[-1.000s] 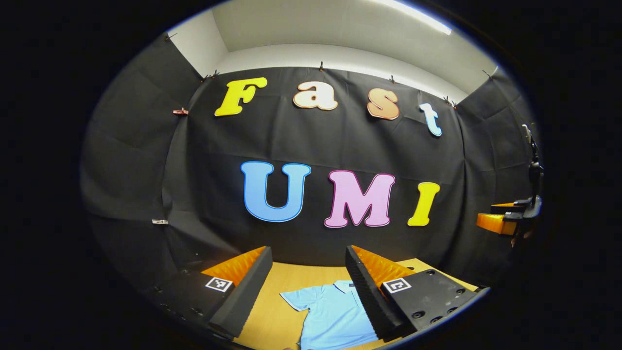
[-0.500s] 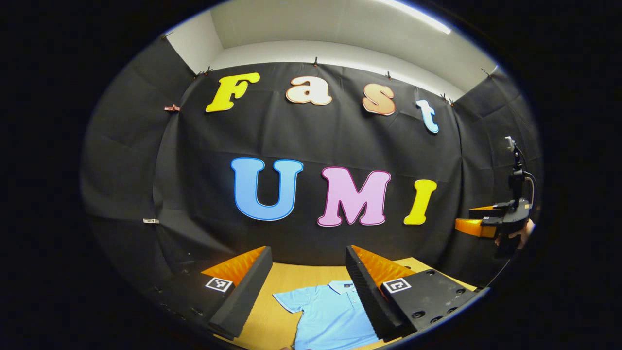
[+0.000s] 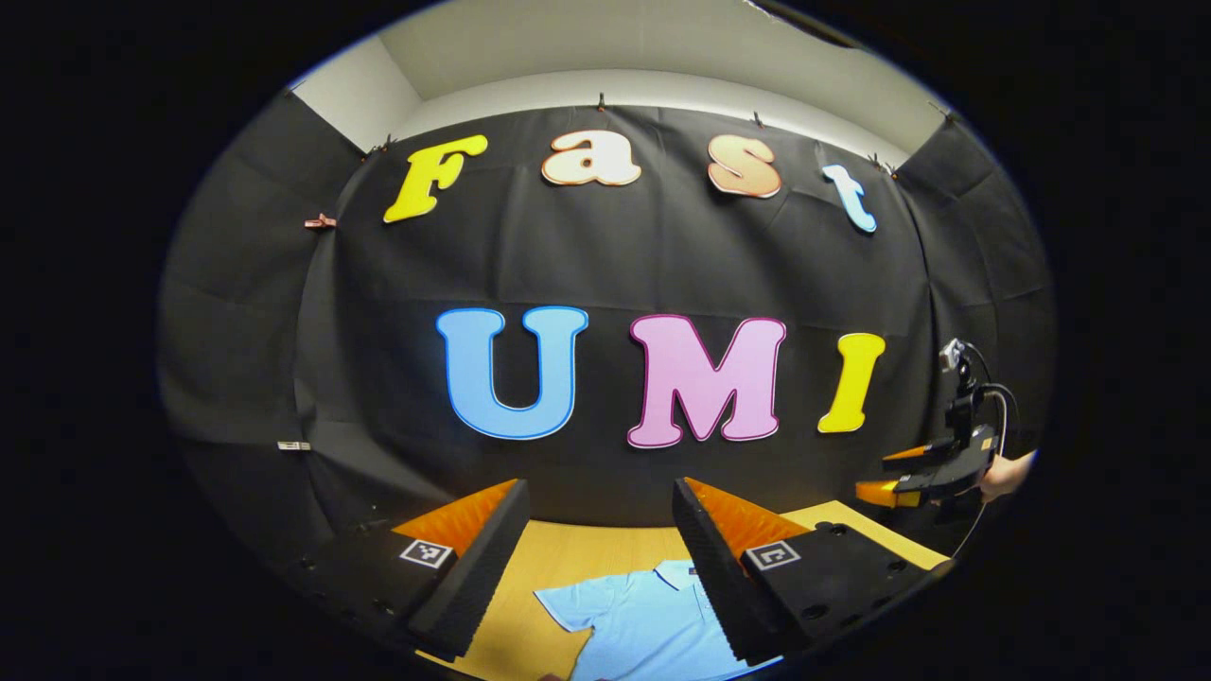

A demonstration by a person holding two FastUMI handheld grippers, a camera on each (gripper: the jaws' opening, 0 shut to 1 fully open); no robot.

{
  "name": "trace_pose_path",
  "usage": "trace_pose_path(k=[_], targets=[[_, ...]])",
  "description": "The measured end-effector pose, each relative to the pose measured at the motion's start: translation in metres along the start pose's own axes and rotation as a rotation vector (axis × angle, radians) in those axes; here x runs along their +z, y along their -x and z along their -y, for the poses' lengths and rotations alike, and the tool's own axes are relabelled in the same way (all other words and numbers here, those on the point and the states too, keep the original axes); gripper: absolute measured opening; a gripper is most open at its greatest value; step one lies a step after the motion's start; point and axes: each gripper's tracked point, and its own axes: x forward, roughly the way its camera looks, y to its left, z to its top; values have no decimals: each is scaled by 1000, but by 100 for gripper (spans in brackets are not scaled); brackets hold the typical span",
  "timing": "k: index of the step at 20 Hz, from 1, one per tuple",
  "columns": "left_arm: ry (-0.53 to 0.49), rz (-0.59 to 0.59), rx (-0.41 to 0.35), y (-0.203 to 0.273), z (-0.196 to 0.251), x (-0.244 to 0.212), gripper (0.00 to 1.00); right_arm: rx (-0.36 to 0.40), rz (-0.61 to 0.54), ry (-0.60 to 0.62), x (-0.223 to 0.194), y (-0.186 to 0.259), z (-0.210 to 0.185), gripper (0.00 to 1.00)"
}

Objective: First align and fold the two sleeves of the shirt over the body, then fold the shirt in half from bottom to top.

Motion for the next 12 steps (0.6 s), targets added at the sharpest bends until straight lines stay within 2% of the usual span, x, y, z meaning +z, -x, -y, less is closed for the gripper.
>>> trace_pose_path(k=[2,3,6,10,12], targets=[[9,-28,-25,-19,18,-12,96,23,-70,-32,-35,-31,12,95],[7,-44,-25,-29,25,-19,96,31,-105,-47,-53,-42,20,97],[-17,-86,0,-48,37,-33,97,49,-227,-103,-113,-71,37,97],[-49,-149,17,-65,48,-54,96,87,-397,-125,-193,-93,44,98],[-54,-180,23,-72,53,-62,97,112,-472,-173,-219,-96,44,98]])
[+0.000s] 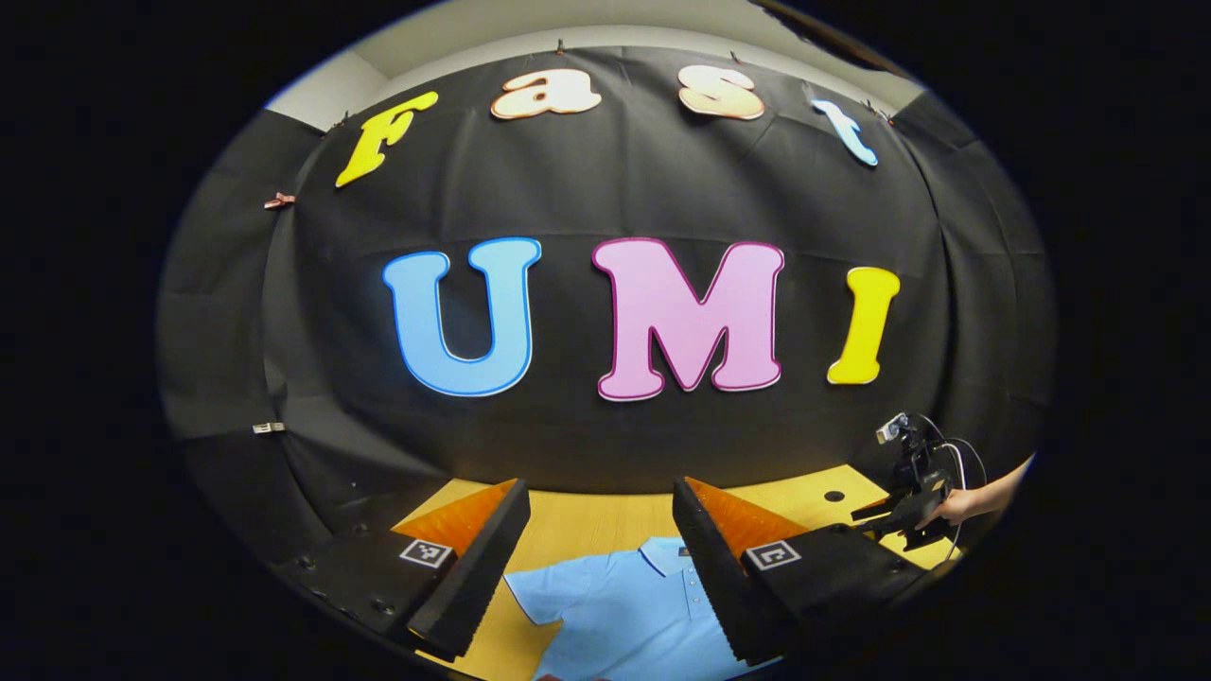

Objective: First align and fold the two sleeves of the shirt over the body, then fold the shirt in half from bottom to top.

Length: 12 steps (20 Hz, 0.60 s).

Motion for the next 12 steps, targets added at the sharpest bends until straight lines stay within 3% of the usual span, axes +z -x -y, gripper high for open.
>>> trace_pose_path(k=[6,7,10,12], targets=[[23,-58,11,-24,21,-17,96,-6,-151,-41,-48,-23,14,98],[24,-67,12,-27,24,-22,97,-8,-107,-27,-39,-18,15,98],[27,-85,-5,-34,34,-31,96,-62,-150,-1,-48,-26,22,95],[39,-94,-4,-36,34,-34,96,-54,-140,-15,-43,-28,20,70]])
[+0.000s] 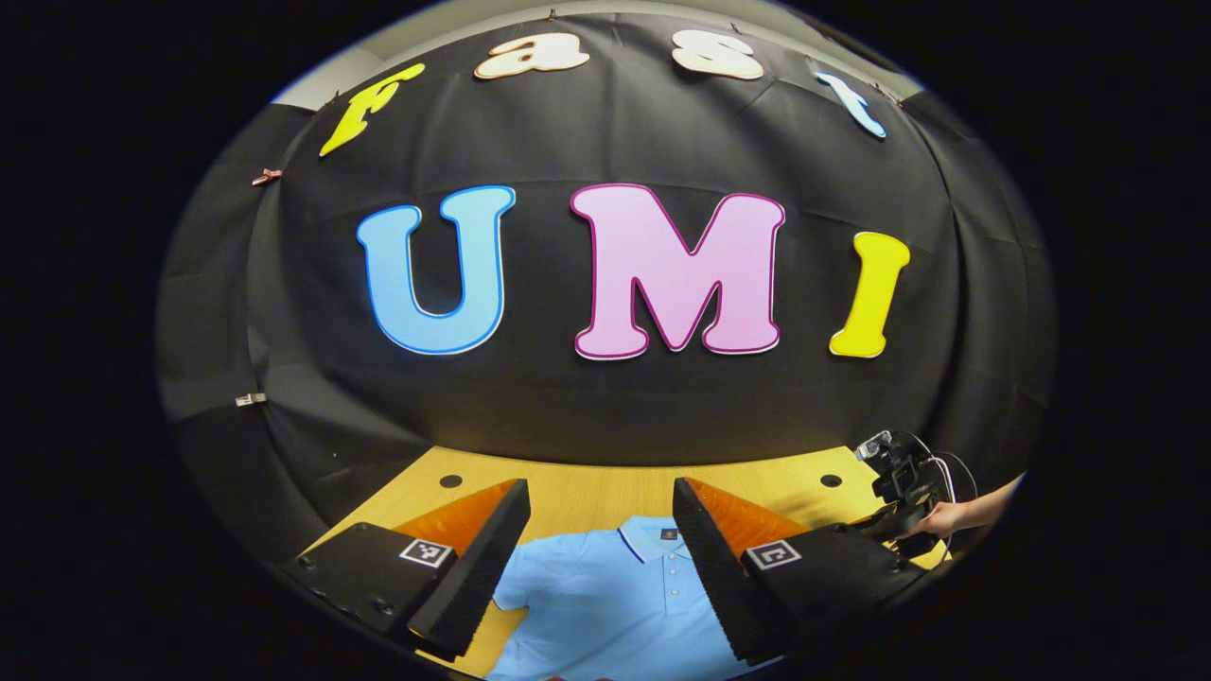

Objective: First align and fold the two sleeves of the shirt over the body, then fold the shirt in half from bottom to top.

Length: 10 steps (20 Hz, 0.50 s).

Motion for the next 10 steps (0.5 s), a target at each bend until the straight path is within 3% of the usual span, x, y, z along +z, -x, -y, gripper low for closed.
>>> trace_pose_path(k=[2,3,6,8,10], targets=[[18,4,-13,1,1,-1,96,2,-8,-70,1,-1,-3,18],[18,5,-18,2,-1,-2,97,2,-17,-103,1,-2,-4,5],[-2,17,-12,10,-16,0,97,-5,3,-156,4,-1,-1,15],[4,25,-22,15,-30,-1,96,-11,7,-165,3,-1,-2,15],[10,11,-25,19,-45,-6,96,9,7,-206,5,3,-13,4]])
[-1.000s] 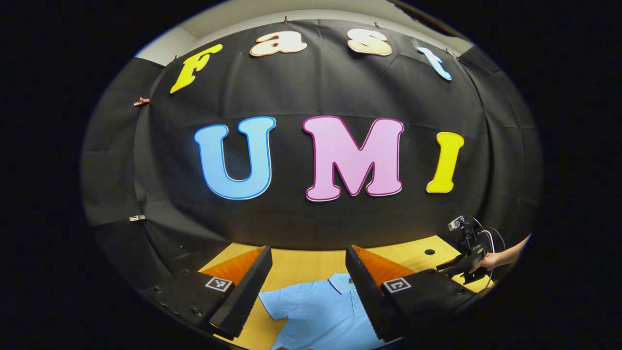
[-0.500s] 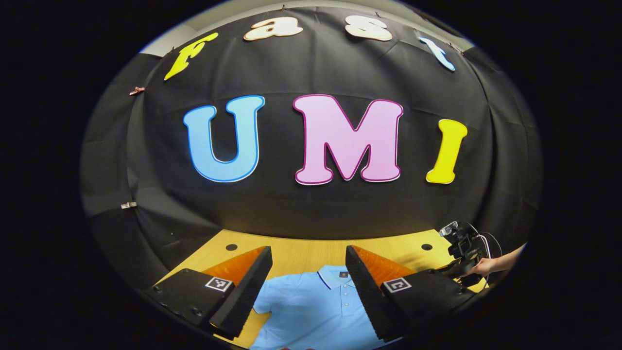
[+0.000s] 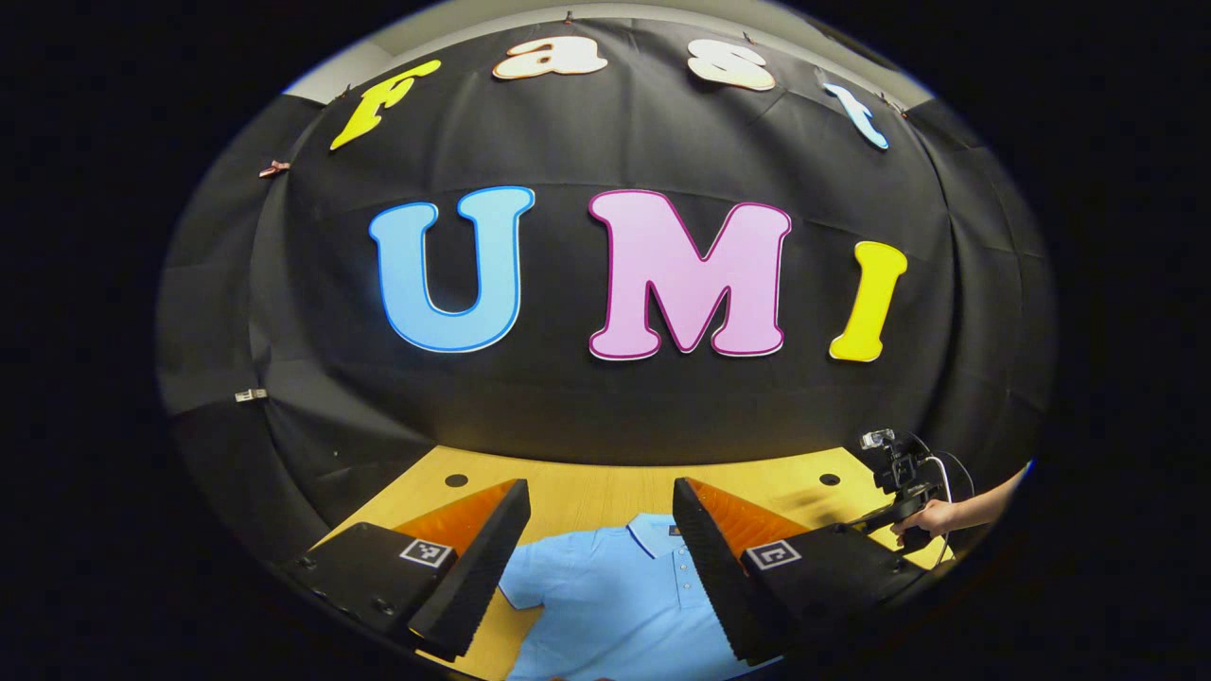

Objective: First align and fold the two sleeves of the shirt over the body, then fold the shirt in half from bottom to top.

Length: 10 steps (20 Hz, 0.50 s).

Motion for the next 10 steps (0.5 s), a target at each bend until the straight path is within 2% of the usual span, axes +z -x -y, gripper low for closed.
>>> trace_pose_path(k=[1,2,3,4,5,6,7,10], targets=[[1,-3,2,3,-10,-2,92,16,13,-28,2,3,-9,5],[4,2,3,5,-19,0,96,35,31,-51,6,7,-20,10],[8,5,5,8,-28,0,96,53,49,-62,11,10,-32,10],[14,2,8,9,-37,0,96,73,67,-66,17,15,-44,15],[22,-4,9,10,-44,-3,97,94,81,-64,22,21,-56,15],[29,-7,10,11,-51,-3,97,120,90,-57,27,26,-71,4],[33,-6,9,11,-56,-4,96,146,96,-47,29,30,-86,10],[31,-11,10,6,-69,-8,96,171,89,-15,29,31,-116,6]])
